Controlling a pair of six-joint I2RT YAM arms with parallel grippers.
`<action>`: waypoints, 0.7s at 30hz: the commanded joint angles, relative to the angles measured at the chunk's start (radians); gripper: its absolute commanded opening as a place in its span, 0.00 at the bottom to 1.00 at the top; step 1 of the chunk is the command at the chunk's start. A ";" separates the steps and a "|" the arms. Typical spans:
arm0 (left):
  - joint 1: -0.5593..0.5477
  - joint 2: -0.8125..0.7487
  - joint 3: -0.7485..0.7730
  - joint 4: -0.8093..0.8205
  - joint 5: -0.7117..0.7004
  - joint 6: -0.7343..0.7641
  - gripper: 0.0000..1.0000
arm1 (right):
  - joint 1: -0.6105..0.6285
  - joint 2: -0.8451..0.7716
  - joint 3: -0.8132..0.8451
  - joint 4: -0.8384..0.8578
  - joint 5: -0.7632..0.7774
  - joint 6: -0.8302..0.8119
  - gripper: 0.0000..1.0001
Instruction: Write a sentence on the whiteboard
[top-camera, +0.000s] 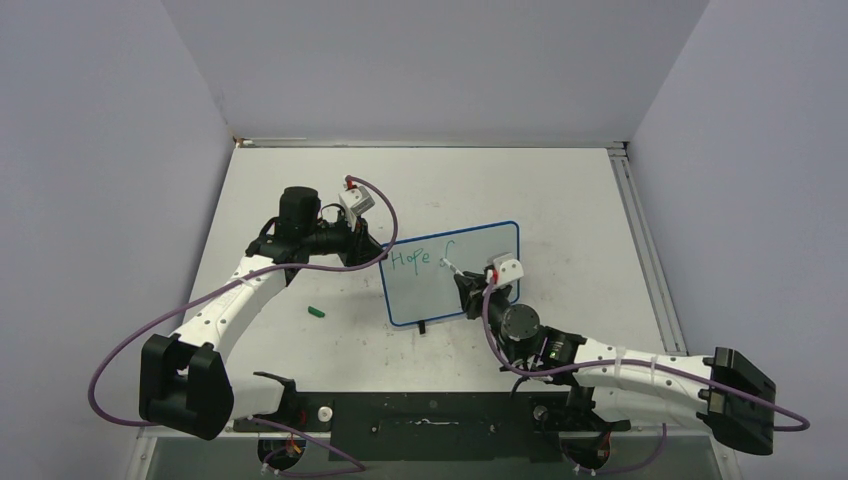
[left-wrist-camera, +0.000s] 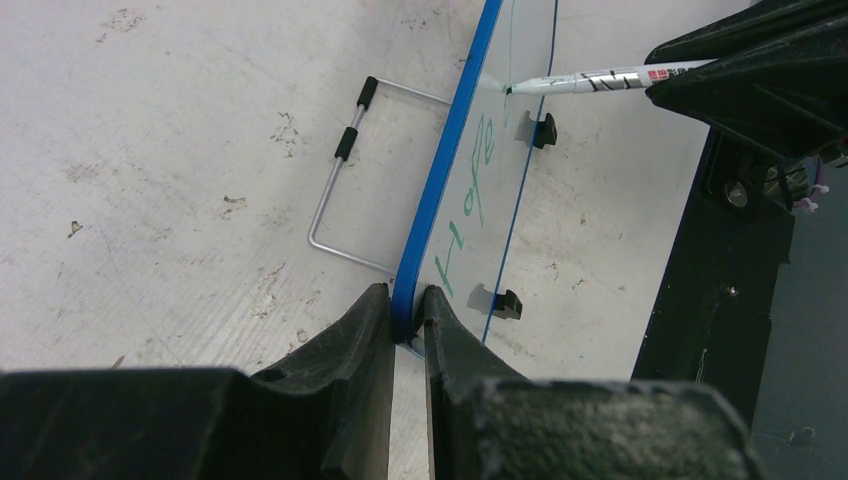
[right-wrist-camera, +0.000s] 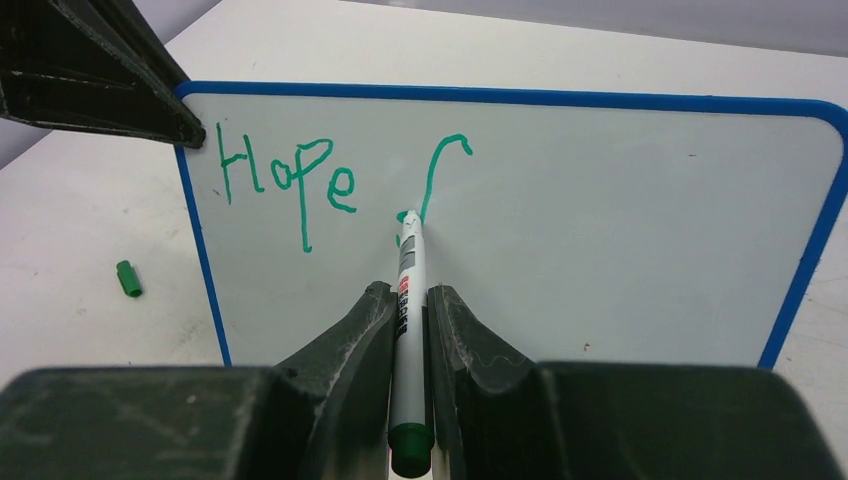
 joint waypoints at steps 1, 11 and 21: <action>-0.001 0.006 0.000 -0.047 -0.026 0.043 0.00 | -0.003 -0.042 0.023 -0.017 0.094 -0.006 0.05; -0.002 0.006 0.000 -0.047 -0.028 0.041 0.00 | -0.003 -0.071 0.012 -0.010 0.062 -0.017 0.05; -0.002 0.007 0.000 -0.047 -0.029 0.041 0.00 | -0.003 -0.059 0.014 -0.010 0.088 -0.022 0.05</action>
